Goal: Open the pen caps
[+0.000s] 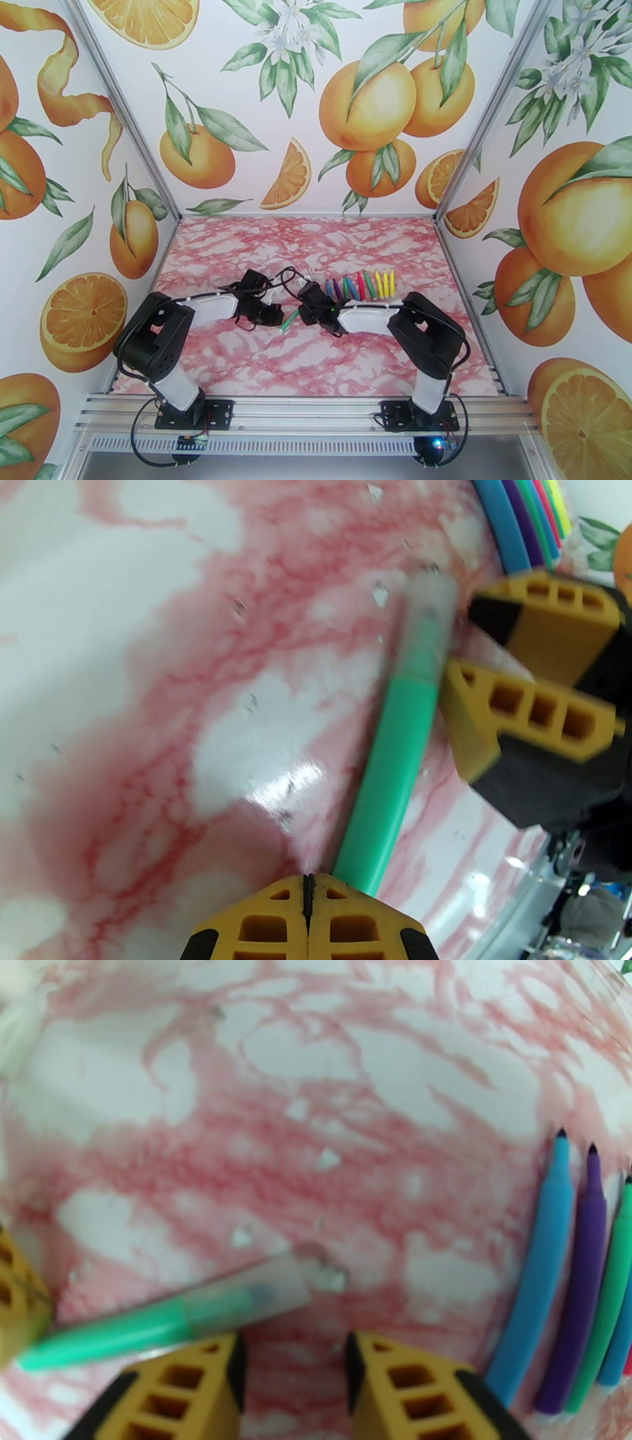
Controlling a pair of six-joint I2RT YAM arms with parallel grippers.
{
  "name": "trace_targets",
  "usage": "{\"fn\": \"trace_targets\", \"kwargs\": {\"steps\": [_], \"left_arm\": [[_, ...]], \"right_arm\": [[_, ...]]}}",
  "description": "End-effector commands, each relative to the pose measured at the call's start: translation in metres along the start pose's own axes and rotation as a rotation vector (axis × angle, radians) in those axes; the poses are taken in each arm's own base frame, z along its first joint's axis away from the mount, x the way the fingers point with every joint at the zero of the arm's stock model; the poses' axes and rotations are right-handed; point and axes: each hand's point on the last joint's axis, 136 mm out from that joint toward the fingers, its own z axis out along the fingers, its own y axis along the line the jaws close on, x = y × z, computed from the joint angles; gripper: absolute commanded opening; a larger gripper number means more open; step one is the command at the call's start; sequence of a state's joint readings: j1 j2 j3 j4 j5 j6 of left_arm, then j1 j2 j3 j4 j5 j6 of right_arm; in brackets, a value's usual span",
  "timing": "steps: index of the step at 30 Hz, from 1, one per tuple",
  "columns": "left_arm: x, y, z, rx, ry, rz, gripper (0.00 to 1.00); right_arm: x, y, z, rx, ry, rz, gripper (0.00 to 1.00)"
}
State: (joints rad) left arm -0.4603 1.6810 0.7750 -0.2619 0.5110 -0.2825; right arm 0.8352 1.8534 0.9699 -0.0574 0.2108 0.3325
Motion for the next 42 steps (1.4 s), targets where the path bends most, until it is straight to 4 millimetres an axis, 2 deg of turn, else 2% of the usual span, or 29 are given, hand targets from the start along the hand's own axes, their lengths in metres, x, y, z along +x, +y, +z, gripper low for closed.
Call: {"fn": "trace_targets", "kwargs": {"steps": [1,6,10,12,15,20,26,30,31,37,42], "left_arm": [[0.008,-0.009,0.003,0.04,0.003,-0.022,0.0],[0.0,-0.03,0.01,0.13,-0.048,-0.022,0.01],[-0.005,-0.039,0.009,0.179,-0.07,-0.029,0.02],[-0.007,-0.037,0.008,0.168,-0.077,-0.032,0.02],[-0.015,-0.024,0.001,0.08,-0.105,-0.057,0.03],[-0.044,-0.011,-0.025,0.0,-0.188,-0.071,0.06],[-0.081,-0.017,-0.05,0.008,-0.251,-0.039,0.11],[-0.099,-0.012,-0.069,-0.056,-0.297,-0.044,0.24],[-0.101,-0.006,-0.075,-0.085,-0.305,-0.06,0.31],[-0.101,0.026,-0.112,-0.215,-0.383,-0.132,0.44],[-0.086,0.041,-0.139,-0.291,-0.427,-0.155,0.49]], "right_arm": [[-0.015,0.002,0.004,-0.004,-0.019,0.021,0.42],[-0.023,0.007,0.003,-0.044,-0.026,0.044,0.43],[-0.026,0.006,-0.004,-0.064,-0.032,0.061,0.43],[-0.025,0.004,-0.008,-0.055,-0.026,0.065,0.43],[-0.027,0.0,-0.019,-0.04,-0.016,0.074,0.43],[-0.025,-0.001,-0.041,-0.04,0.008,0.089,0.45],[-0.015,0.015,-0.057,-0.072,0.045,0.04,0.49],[-0.014,0.03,-0.058,-0.086,0.04,0.077,0.5],[-0.015,0.034,-0.056,-0.087,0.032,0.1,0.5],[-0.013,0.043,-0.04,-0.025,0.015,0.178,0.51],[-0.006,0.051,-0.028,-0.016,0.037,0.183,0.51]]}}
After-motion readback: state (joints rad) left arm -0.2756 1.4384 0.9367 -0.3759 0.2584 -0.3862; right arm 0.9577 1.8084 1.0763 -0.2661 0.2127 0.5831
